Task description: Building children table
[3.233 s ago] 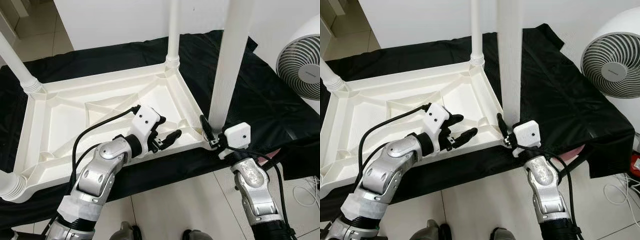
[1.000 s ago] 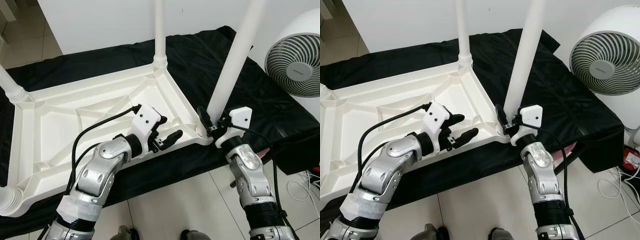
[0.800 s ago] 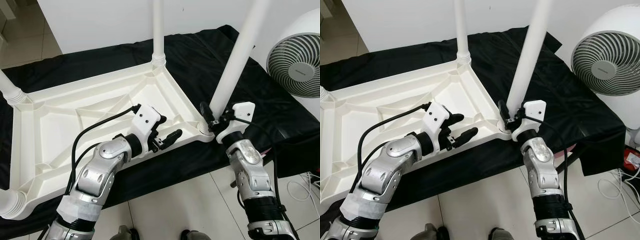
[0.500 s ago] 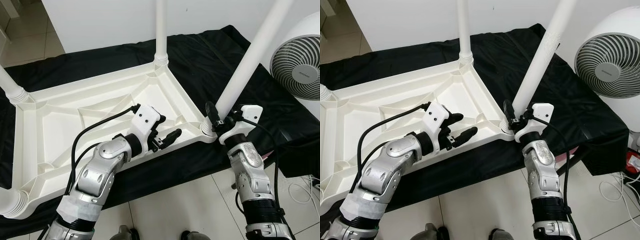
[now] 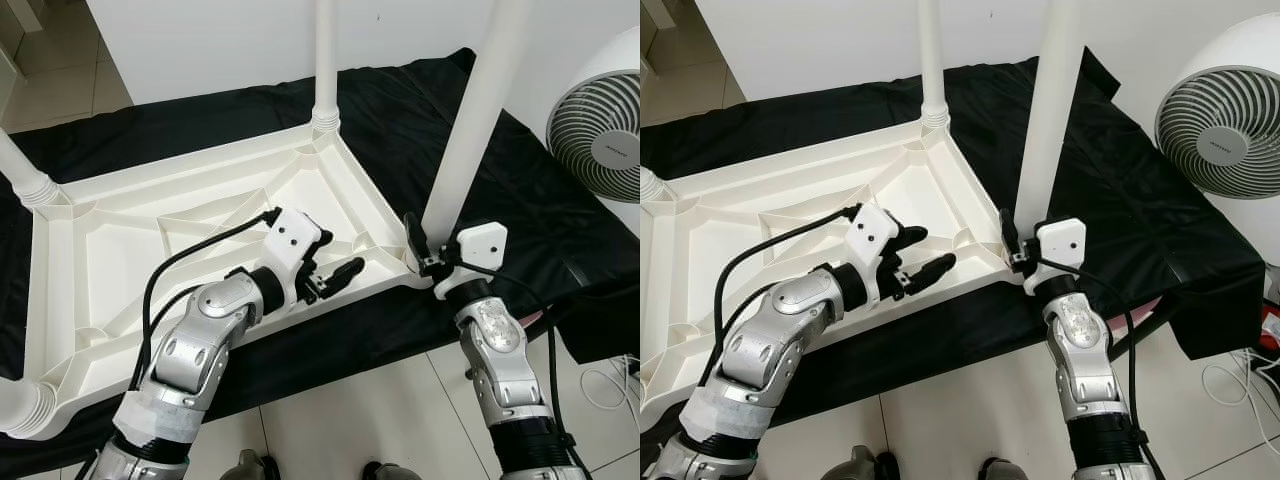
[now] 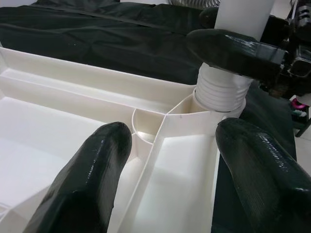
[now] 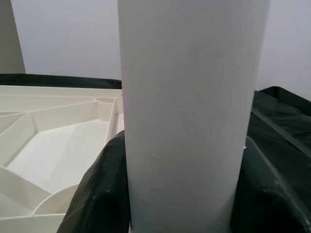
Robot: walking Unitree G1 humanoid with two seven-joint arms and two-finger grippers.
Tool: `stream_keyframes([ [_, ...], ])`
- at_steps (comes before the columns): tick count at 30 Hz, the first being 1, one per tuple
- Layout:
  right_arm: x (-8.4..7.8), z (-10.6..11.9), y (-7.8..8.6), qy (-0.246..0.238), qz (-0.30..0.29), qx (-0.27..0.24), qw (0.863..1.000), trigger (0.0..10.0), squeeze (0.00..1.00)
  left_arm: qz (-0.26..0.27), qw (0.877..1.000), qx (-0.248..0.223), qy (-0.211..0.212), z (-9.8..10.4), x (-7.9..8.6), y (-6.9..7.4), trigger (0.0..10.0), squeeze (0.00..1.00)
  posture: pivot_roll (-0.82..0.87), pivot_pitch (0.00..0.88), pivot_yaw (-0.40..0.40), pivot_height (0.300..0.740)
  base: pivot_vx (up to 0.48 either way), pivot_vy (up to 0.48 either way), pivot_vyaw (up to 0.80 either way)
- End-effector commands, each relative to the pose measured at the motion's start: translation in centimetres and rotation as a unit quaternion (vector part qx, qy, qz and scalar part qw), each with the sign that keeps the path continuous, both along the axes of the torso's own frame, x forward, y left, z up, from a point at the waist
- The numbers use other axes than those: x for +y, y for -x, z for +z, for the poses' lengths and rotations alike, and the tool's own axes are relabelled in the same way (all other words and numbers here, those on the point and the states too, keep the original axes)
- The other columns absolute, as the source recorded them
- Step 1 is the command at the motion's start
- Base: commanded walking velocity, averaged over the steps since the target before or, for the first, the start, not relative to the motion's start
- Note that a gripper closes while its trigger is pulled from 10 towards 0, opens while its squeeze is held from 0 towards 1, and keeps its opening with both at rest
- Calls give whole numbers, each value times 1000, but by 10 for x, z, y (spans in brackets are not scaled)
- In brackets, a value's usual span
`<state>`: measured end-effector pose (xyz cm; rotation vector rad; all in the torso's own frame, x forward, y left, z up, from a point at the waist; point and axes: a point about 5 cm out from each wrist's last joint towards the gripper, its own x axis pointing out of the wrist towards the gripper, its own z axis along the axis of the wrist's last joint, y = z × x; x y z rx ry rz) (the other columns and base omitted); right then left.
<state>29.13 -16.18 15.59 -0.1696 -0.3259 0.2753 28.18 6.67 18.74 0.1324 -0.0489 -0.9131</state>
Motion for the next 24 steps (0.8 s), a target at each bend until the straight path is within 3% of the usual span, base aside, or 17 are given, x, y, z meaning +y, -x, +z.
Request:
stream_keyframes([
  [1,0,-48,11,13,5,107,994,10000,0,8,1000,4,2,-1,1,2,10000,0,-84,143,80,740,0,0,0],
  [11,-2,-56,30,17,5,68,998,10000,0,12,1000,5,3,0,2,2,10000,0,-78,155,83,740,0,0,0],
  [17,-11,-57,41,44,-40,34,998,10000,0,10,1000,5,2,1,3,2,10000,0,-83,157,94,740,0,0,0],
  [20,-12,-63,42,66,-41,37,996,10000,0,8,1000,4,1,1,2,2,10000,0,-82,157,97,740,0,0,0],
  [24,-13,-73,39,40,-45,82,995,10000,0,8,1000,4,1,2,3,2,10000,0,-80,157,98,740,0,0,0],
])
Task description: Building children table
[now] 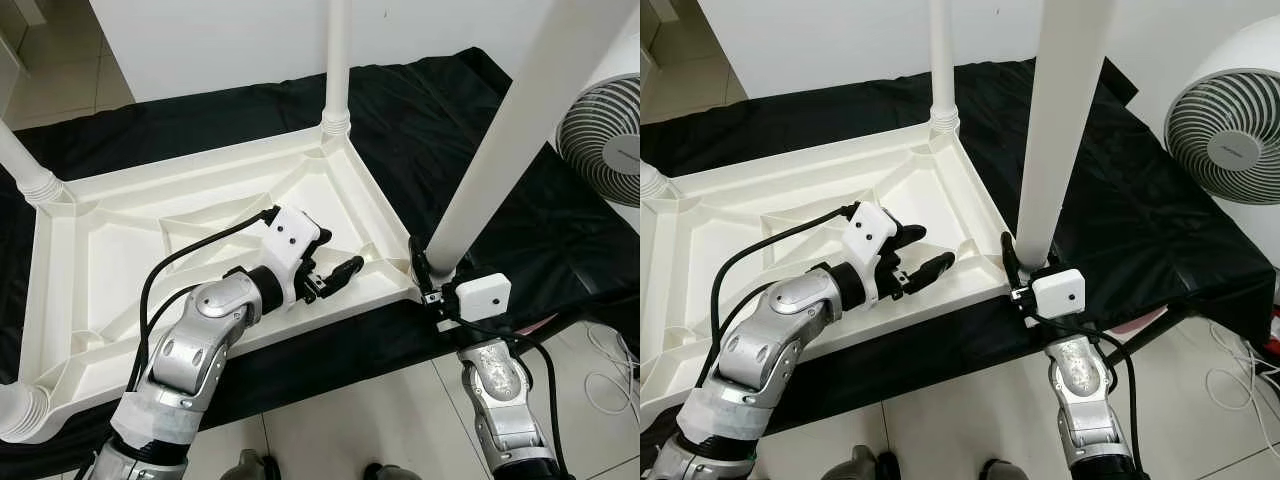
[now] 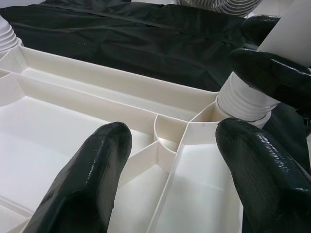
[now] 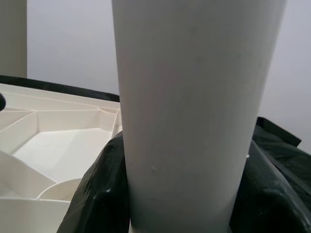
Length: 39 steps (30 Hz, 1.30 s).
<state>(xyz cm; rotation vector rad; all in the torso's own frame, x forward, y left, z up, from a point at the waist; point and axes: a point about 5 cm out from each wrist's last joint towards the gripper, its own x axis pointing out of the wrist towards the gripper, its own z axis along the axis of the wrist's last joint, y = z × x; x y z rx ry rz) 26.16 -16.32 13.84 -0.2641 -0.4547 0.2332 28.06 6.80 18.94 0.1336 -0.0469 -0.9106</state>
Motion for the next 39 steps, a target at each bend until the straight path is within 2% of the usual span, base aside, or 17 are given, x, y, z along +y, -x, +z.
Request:
stream_keyframes([
  [1,-12,-55,9,1,-30,153,988,10000,0,7,1000,3,2,0,2,1,10000,0,-80,157,98,740,0,0,0],
  [3,-14,-56,0,-33,-39,192,980,10000,0,7,1000,3,2,0,2,1,10000,0,-77,157,97,740,0,0,0],
  [4,-14,-56,0,-33,-39,192,980,10000,0,7,1000,3,2,0,2,1,10000,0,-77,157,97,740,0,0,0],
  [6,-14,-51,-10,-73,-41,214,973,10000,0,7,1000,3,2,1,2,1,10000,0,-77,157,97,740,0,0,0],
  [8,-14,-48,-15,-91,-42,228,968,10000,0,8,1000,2,1,1,2,1,10000,0,-77,157,97,740,0,0,0],
  [17,-11,-31,-30,-101,-33,250,962,10000,0,7,1000,1,2,1,1,1,10000,0,-79,153,92,740,0,0,0],
  [20,-10,-23,-34,-96,-29,245,964,10000,0,7,1000,1,2,2,1,1,10000,0,-80,153,90,740,0,0,0],
  [23,-8,-11,-33,-88,-8,216,972,10000,0,6,1000,1,2,2,0,2,10000,0,-79,153,87,740,0,0,0],
  [26,-7,7,-31,-116,17,180,977,10000,0,3,1000,6,10,3,2,1,10000,0,-78,152,86,740,0,0,0],
  [28,-7,7,-31,-116,17,180,977,10000,0,3,1000,6,10,3,2,1,10000,0,-78,152,86,740,0,0,0],
  [30,-5,24,-32,-150,58,167,973,10000,0,0,1000,-2,4,6,3,0,10000,0,-81,147,80,740,0,0,0],
  [31,-5,36,-33,-163,89,164,969,10000,0,-3,1000,-2,7,9,3,-2,10000,149,-83,141,72,740,0,0,0],
  [32,-5,36,-33,-163,89,164,969,10000,0,-3,1000,-2,7,9,3,-2,10000,149,-83,141,72,740,0,0,0],
  [33,-5,47,-34,-172,115,161,965,10000,0,-7,1000,1,18,13,4,-5,10000,1000,-83,141,72,740,0,0,0],
  [37,-5,60,-37,-179,146,163,959,10000,0,-9,1000,1,30,19,5,-8,10000,1000,-89,131,65,740,0,0,0],
  [39,-6,74,-41,-187,174,159,953,10000,0,-3,999,-16,32,29,5,-12,10000,1000,-86,125,58,740,0,0,0],
])
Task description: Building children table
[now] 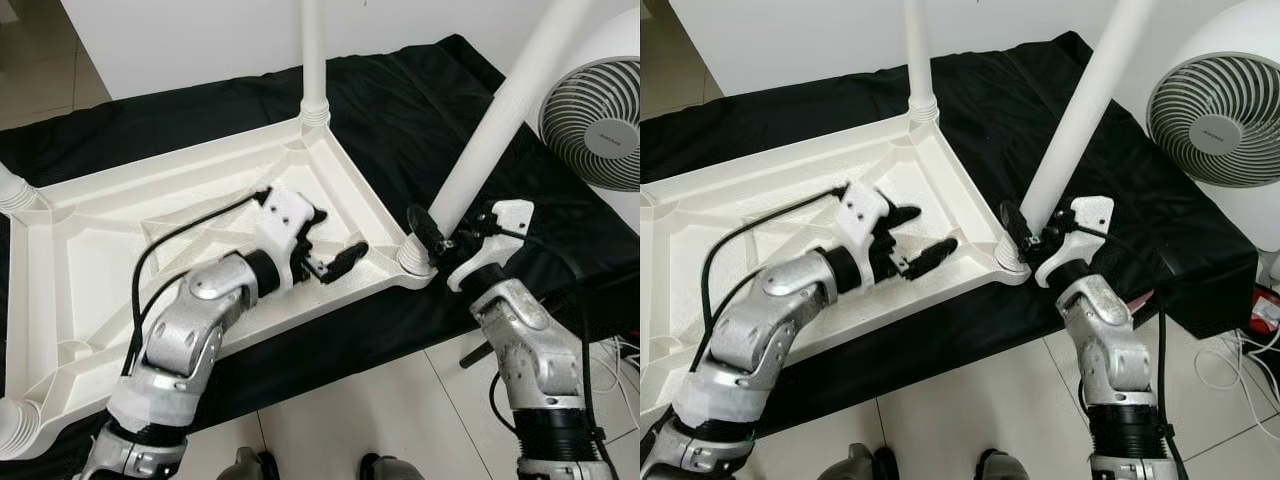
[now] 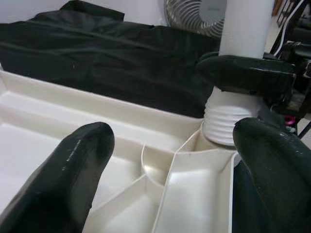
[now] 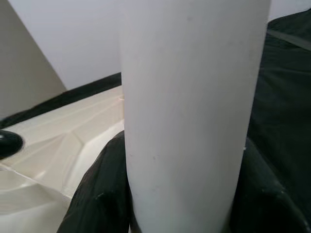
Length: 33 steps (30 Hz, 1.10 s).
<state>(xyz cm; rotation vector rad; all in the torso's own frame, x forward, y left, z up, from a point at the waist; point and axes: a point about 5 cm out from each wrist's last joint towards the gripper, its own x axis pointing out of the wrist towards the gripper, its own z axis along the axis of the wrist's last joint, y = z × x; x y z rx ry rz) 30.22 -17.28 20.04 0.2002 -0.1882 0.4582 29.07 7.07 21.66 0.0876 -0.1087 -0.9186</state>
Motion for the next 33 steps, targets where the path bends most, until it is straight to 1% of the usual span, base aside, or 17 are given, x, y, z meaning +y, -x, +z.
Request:
stream_keyframes([
  [1,4,12,-1,-14,31,-13,999,10000,0,3,1000,0,-1,2,2,-2,10000,1000,-86,125,58,740,0,0,0],
  [2,4,20,-3,-21,43,-21,999,10000,0,4,1000,-8,2,9,1,-4,10000,1000,-84,121,55,740,0,0,0],
  [3,5,26,-6,-30,55,-25,998,10000,0,1,1000,-14,8,16,-1,-5,10000,443,-83,118,54,740,0,0,0],
  [4,6,30,-7,-35,63,-26,997,10000,0,-3,1000,-18,12,20,-2,-5,10000,443,-83,118,54,740,0,0,0],
  [5,8,33,-8,-35,78,-26,996,10000,0,-8,1000,-18,23,26,-5,-6,10000,0,-80,116,52,740,0,0,0],
  [6,8,33,-8,-35,78,-26,996,10000,0,-8,1000,-18,23,26,-5,-6,10000,0,-80,116,52,740,0,0,0],
  [8,13,36,-10,-20,99,-29,994,10000,0,-23,999,-14,48,36,-10,-5,10000,0,-79,113,50,740,0,0,0],
  [14,19,39,-11,22,130,-25,991,10000,0,-32,997,-9,63,47,-15,-6,10000,0,-80,111,52,740,0,0,0],
  [15,22,38,-11,51,146,-23,988,10000,0,-37,997,-11,68,53,-16,-7,10000,0,-79,110,50,740,0,0,0],
  [16,22,38,-11,51,146,-23,988,10000,0,-37,997,-11,68,53,-16,-7,10000,0,-79,110,50,740,0,0,0],
  [17,24,35,-12,84,160,-15,983,10000,0,-42,996,-15,71,58,-17,-7,10000,0,-80,112,50,740,0,0,0],
  [18,24,35,-12,84,160,-15,983,10000,0,-42,996,-15,71,58,-17,-7,10000,0,-80,112,50,740,0,0,0],
  [20,26,28,-13,155,183,-4,971,10000,0,-42,996,-22,77,68,-19,-10,10000,0,-77,115,45,740,0,0,0],
  [21,25,25,-14,177,189,0,966,10000,0,-41,996,-22,78,71,-20,-11,10000,0,-79,114,44,740,0,0,0],
  [27,25,22,-15,201,208,8,957,10000,0,-39,995,-21,85,76,-21,-13,10000,0,-77,117,39,740,0,0,0],
  [28,26,21,-13,213,222,7,951,10000,0,-39,995,-20,89,79,-22,-14,10000,0,-77,117,36,740,0,0,0],
  [33,27,19,-10,232,249,3,940,10000,0,-43,995,-9,90,81,-27,-15,10000,0,-77,117,36,740,0,0,0],
])
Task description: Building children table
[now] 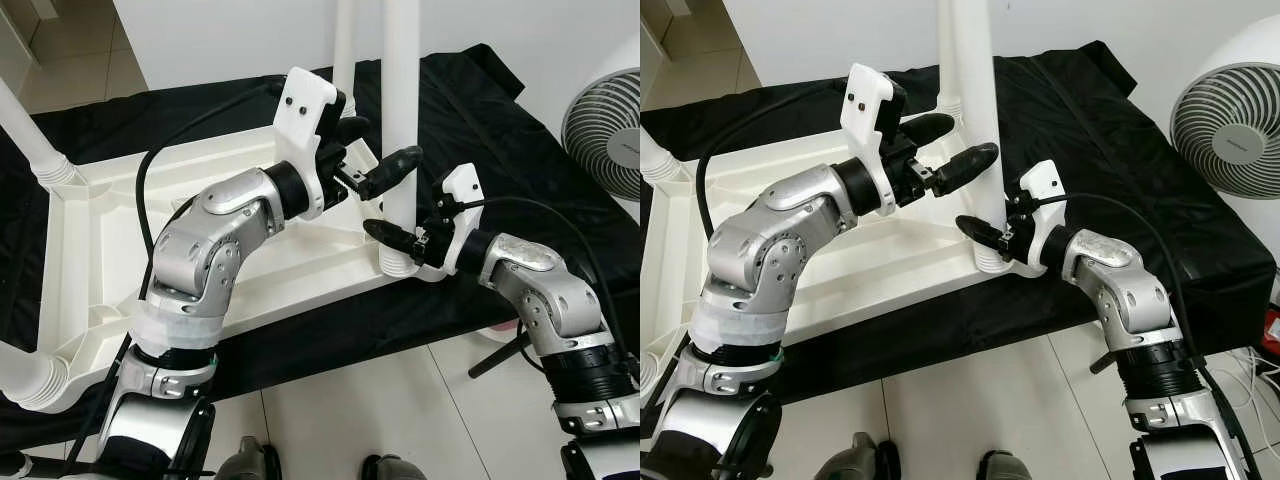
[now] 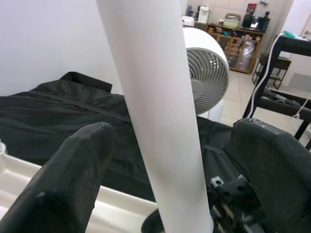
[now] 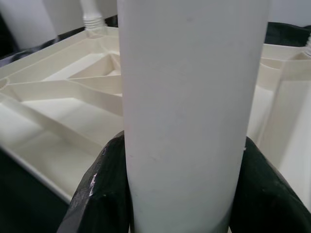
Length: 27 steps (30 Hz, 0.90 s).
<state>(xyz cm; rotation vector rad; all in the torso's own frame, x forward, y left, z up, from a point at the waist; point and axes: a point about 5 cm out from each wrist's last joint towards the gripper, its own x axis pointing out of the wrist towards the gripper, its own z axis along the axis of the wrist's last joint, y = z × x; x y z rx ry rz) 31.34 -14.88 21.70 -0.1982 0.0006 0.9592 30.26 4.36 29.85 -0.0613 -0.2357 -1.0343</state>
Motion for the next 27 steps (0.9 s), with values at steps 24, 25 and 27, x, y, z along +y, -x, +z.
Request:
stream_keyframes([
  [24,3,-1,-5,24,21,-22,999,10000,0,-75,988,80,106,20,-13,5,0,0,-74,106,39,740,0,0,0],
  [25,4,0,-6,20,19,-25,999,10000,0,-67,989,81,107,21,-12,4,0,0,-74,101,37,740,0,0,0],
  [27,6,4,-9,2,4,-30,1000,10000,0,-49,991,76,100,23,-12,3,0,0,-72,99,35,740,0,0,0],
])
